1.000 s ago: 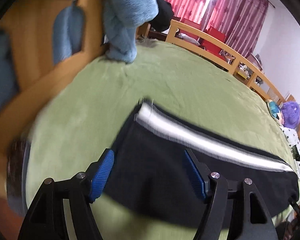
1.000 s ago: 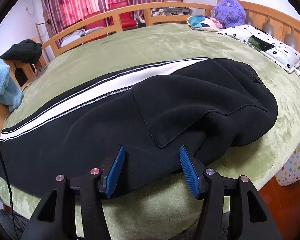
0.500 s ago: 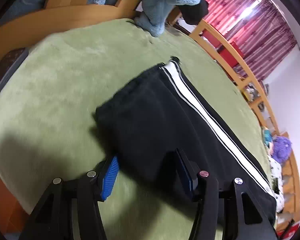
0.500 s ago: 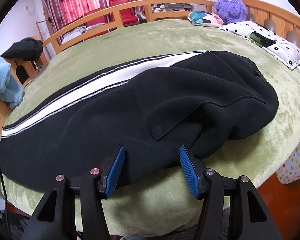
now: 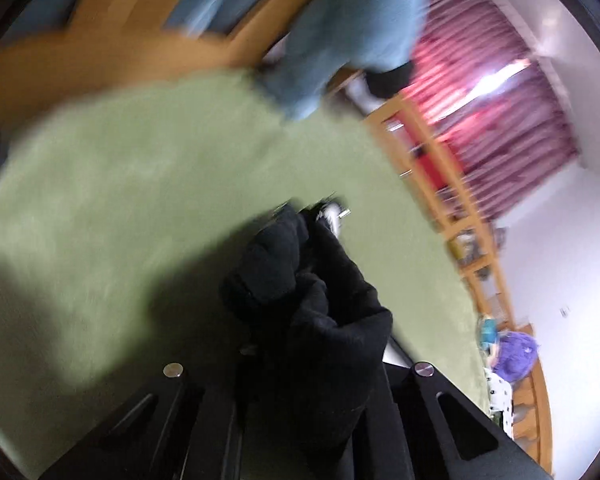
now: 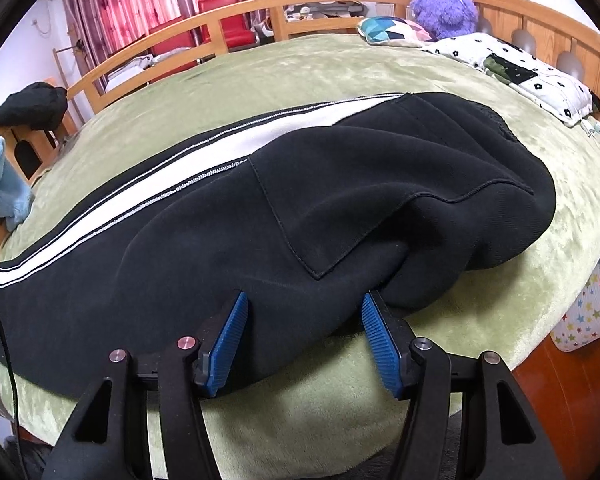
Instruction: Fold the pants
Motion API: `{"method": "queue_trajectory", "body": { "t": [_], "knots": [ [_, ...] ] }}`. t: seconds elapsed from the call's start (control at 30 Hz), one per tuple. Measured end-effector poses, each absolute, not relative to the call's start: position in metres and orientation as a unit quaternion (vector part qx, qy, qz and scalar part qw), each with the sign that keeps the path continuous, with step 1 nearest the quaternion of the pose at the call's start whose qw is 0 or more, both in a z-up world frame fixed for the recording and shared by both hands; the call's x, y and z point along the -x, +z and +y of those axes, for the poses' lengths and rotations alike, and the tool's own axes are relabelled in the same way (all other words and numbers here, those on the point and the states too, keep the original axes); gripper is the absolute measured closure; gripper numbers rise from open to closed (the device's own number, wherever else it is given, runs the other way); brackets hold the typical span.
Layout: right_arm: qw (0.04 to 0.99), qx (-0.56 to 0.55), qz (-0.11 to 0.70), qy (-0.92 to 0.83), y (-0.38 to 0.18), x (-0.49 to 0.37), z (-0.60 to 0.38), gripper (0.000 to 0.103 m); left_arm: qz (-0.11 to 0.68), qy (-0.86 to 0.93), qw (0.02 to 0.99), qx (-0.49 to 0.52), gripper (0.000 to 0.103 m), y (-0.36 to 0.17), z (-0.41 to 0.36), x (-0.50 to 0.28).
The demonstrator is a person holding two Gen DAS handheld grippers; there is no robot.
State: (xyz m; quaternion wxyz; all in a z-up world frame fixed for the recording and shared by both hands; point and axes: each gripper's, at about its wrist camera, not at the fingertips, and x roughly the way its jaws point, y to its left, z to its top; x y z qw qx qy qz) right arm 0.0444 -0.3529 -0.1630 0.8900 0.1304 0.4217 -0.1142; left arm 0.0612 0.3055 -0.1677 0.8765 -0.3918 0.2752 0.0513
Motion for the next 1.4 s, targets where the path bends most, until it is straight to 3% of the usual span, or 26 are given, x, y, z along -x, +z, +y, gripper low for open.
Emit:
{"method": "queue_trajectory", "body": {
  "t": [0.1,0.23,0.33,0.43,0.47,0.67,0.77,1.03,1.33,1.4],
  "knots": [
    [0.891,-0.126,0.419,-0.119,-0.160,-0.041,-0.354,0.044,0.277,0.086,0.895,0.339,0.093,-0.163,0.298,-0.061],
    [0.888,-0.128,0.427,-0.113,-0.159,-0.038,-0.360,0.044,0.362,0.112,0.831,0.407,0.091,-0.234,0.319,-0.083],
    [0.890,-0.120,0.422,-0.128,-0.150,-0.031,-0.373,0.044,0.363,0.113,0.833,0.402,0.075,-0.227,0.314,-0.074],
    [0.890,-0.135,0.415,-0.130,-0.146,-0.021,-0.394,0.044,0.383,0.121,0.837,0.372,0.049,-0.214,0.295,-0.065],
    [0.889,-0.135,0.415,-0.137,-0.145,-0.019,-0.400,0.042,0.390,0.114,0.842,0.356,0.047,-0.209,0.283,-0.061],
    [0.888,-0.170,0.398,-0.158,-0.144,-0.004,-0.455,0.038,0.421,0.089,0.872,0.235,0.046,-0.175,0.207,-0.046],
    [0.886,-0.220,0.388,-0.123,-0.146,-0.002,-0.487,0.029,0.416,0.075,0.884,0.200,0.046,-0.156,0.172,-0.039],
    [0.897,-0.239,0.360,-0.088,-0.135,0.013,-0.526,0.029,0.393,0.022,0.908,0.147,0.040,-0.122,0.085,-0.061],
    [0.845,-0.388,0.360,-0.082,-0.190,-0.035,-0.567,0.030,0.449,-0.021,0.886,0.116,0.040,-0.146,-0.007,-0.098],
    [0.815,-0.449,0.361,-0.060,-0.213,-0.051,-0.574,0.039,0.455,-0.023,0.883,0.113,0.040,-0.151,-0.015,-0.099]
  ]
}}
